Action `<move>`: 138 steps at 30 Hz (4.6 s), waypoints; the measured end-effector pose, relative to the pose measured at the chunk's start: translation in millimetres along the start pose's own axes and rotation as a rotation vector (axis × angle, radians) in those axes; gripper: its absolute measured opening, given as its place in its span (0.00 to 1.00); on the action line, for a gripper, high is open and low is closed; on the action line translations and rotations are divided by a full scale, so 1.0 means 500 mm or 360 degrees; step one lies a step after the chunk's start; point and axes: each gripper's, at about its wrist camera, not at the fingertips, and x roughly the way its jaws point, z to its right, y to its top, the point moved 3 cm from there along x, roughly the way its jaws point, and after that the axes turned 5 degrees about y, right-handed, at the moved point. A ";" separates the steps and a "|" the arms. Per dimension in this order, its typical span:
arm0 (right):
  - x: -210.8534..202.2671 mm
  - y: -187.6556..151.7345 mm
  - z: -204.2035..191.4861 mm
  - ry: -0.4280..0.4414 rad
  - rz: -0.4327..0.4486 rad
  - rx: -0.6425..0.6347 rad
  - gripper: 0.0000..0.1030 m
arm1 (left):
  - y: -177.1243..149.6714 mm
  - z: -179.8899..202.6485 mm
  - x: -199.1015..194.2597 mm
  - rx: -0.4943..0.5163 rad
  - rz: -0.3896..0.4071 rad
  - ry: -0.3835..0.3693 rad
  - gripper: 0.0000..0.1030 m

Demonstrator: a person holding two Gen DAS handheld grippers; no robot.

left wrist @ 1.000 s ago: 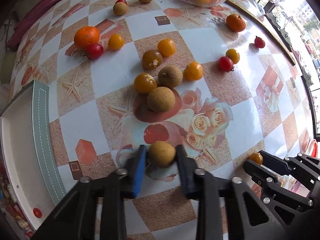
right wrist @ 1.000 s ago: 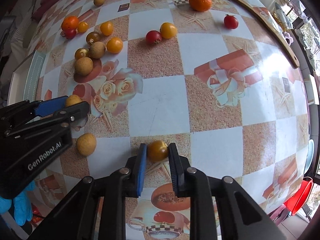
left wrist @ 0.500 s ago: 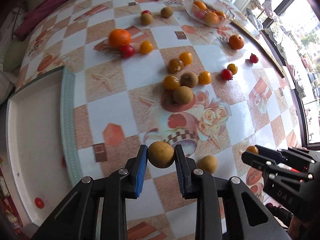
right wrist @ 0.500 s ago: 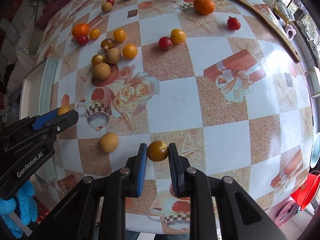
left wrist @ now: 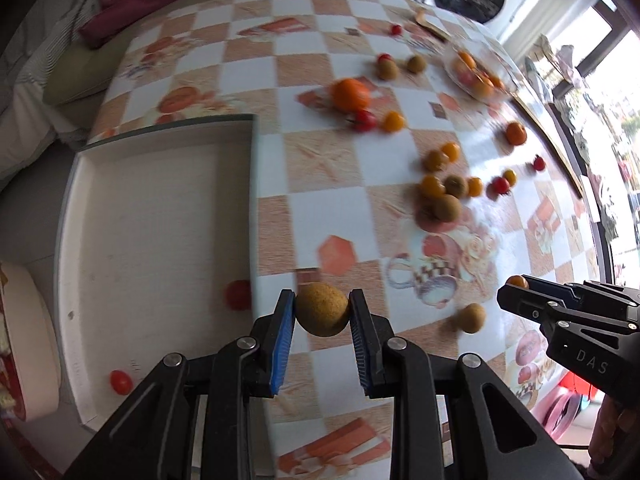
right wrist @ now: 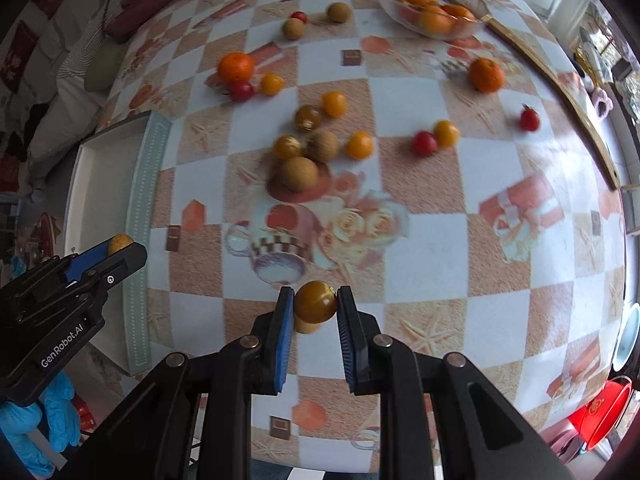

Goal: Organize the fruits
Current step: 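Carry the yellow tomato and longan to the white tray and release both, then grasp a red cherry tomato with the right tool while the left tool grasps a longan, then carry the red tomato and longan into the white tray and open both tools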

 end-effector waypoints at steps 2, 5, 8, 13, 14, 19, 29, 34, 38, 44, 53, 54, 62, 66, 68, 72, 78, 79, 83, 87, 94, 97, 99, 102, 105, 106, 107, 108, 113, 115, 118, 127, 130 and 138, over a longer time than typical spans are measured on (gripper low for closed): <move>0.004 0.008 -0.026 0.0010 0.0001 -0.0042 0.23 | -0.002 -0.027 -0.006 -0.0042 0.0013 0.0013 0.28; 0.008 0.024 -0.071 0.0032 -0.0006 -0.0107 0.23 | -0.008 -0.068 -0.014 -0.0106 0.0029 0.0046 0.28; 0.016 0.040 -0.116 0.0061 -0.0015 -0.0164 0.23 | -0.013 -0.108 -0.017 -0.0165 0.0041 0.0074 0.28; 0.037 0.065 -0.206 0.0104 -0.0034 -0.0296 0.23 | -0.030 -0.187 -0.013 -0.0269 0.0035 0.0150 0.28; 0.042 0.069 -0.222 0.0116 -0.0039 -0.0317 0.23 | -0.034 -0.206 -0.009 -0.0291 0.0030 0.0172 0.28; 0.083 0.096 -0.305 0.0157 -0.0081 -0.0417 0.23 | -0.048 -0.277 0.015 -0.0345 -0.0002 0.0247 0.28; 0.184 0.163 -0.409 0.0120 -0.0150 -0.0571 0.23 | -0.035 -0.351 0.080 -0.0407 -0.0033 0.0328 0.28; 0.222 0.191 -0.415 0.0090 -0.0186 -0.0544 0.23 | -0.041 -0.353 0.099 -0.0404 -0.0054 0.0342 0.28; 0.241 0.197 -0.416 0.0055 -0.0206 -0.0552 0.23 | -0.044 -0.343 0.101 -0.0351 -0.0031 0.0383 0.28; 0.252 0.194 -0.422 0.0056 -0.0235 -0.0557 0.30 | -0.043 -0.345 0.102 -0.0334 -0.0035 0.0403 0.35; 0.210 0.203 -0.433 0.0204 -0.0170 -0.0512 0.79 | -0.045 -0.323 0.090 -0.0282 -0.0029 0.0422 0.72; 0.199 0.207 -0.430 0.0226 -0.0150 -0.0502 0.79 | -0.045 -0.320 0.087 -0.0281 -0.0033 0.0416 0.72; 0.111 0.201 -0.341 0.0265 -0.0041 -0.0303 0.81 | -0.027 -0.271 0.050 -0.0190 -0.0007 0.0378 0.72; 0.077 0.192 -0.260 0.0234 -0.0021 -0.0172 0.81 | -0.011 -0.208 0.033 -0.0107 0.0010 0.0356 0.72; 0.066 0.187 -0.221 0.0215 -0.0023 -0.0113 0.81 | 0.002 -0.188 0.029 -0.0078 0.0014 0.0341 0.72; 0.046 0.159 -0.125 0.0164 -0.0017 0.0006 0.81 | 0.028 -0.113 0.017 0.0027 0.0045 0.0294 0.72; 0.024 0.103 0.034 0.0067 -0.0017 0.0208 0.81 | 0.049 -0.008 -0.001 0.0141 0.0078 0.0203 0.72; 0.022 0.095 0.058 0.0047 -0.0018 0.0238 0.81 | 0.053 0.014 -0.002 0.0156 0.0077 0.0178 0.72; 0.013 0.073 0.145 -0.0016 -0.0012 0.0344 0.81 | 0.061 0.087 0.016 0.0178 0.0036 0.0082 0.72; 0.005 0.065 0.214 -0.0061 0.0008 0.0415 0.81 | 0.071 0.139 0.054 0.0162 -0.0025 0.0022 0.72; -0.004 0.091 0.319 -0.0116 0.0067 0.0503 0.81 | 0.091 0.200 0.121 0.0091 -0.0101 0.0038 0.72; -0.004 0.116 0.353 -0.0141 0.0091 0.0510 0.80 | 0.098 0.211 0.140 0.0054 -0.0107 0.0061 0.72; -0.001 0.136 0.370 -0.0161 0.0112 0.0496 0.74 | 0.102 0.214 0.152 0.0034 -0.0114 0.0089 0.72; 0.010 0.172 0.395 -0.0183 0.0125 0.0486 0.69 | 0.103 0.217 0.171 -0.0012 -0.0134 0.0119 0.72; 0.025 0.203 0.412 -0.0203 0.0137 0.0470 0.65 | 0.103 0.222 0.183 -0.0040 -0.0138 0.0135 0.72; 0.030 0.213 0.416 -0.0207 0.0141 0.0462 0.64 | 0.105 0.224 0.186 -0.0042 -0.0139 0.0139 0.72; 0.030 0.222 0.419 -0.0222 0.0154 0.0452 0.64 | 0.106 0.227 0.190 -0.0043 -0.0142 0.0150 0.72; 0.030 0.228 0.421 -0.0230 0.0172 0.0439 0.63 | 0.105 0.229 0.192 -0.0044 -0.0140 0.0159 0.72; 0.031 0.259 0.415 -0.0245 0.0199 0.0381 0.43 | 0.111 0.242 0.201 -0.0059 -0.0131 0.0195 0.72; 0.032 0.266 0.411 -0.0254 0.0203 0.0347 0.29 | 0.114 0.247 0.202 -0.0061 -0.0129 0.0203 0.65; 0.032 0.274 0.399 -0.0269 0.0199 0.0308 0.23 | 0.122 0.252 0.197 -0.0055 -0.0124 0.0210 0.57; 0.014 0.231 0.387 -0.0187 0.0199 0.0306 0.22 | 0.140 0.249 0.182 -0.0021 -0.0106 0.0147 0.28; 0.007 0.205 0.375 -0.0142 0.0197 0.0301 0.22 | 0.138 0.241 0.169 -0.0004 -0.0094 0.0135 0.28; -0.010 0.145 0.325 -0.0069 0.0160 0.0309 0.23 | 0.105 0.199 0.097 -0.0015 -0.0048 0.0074 0.28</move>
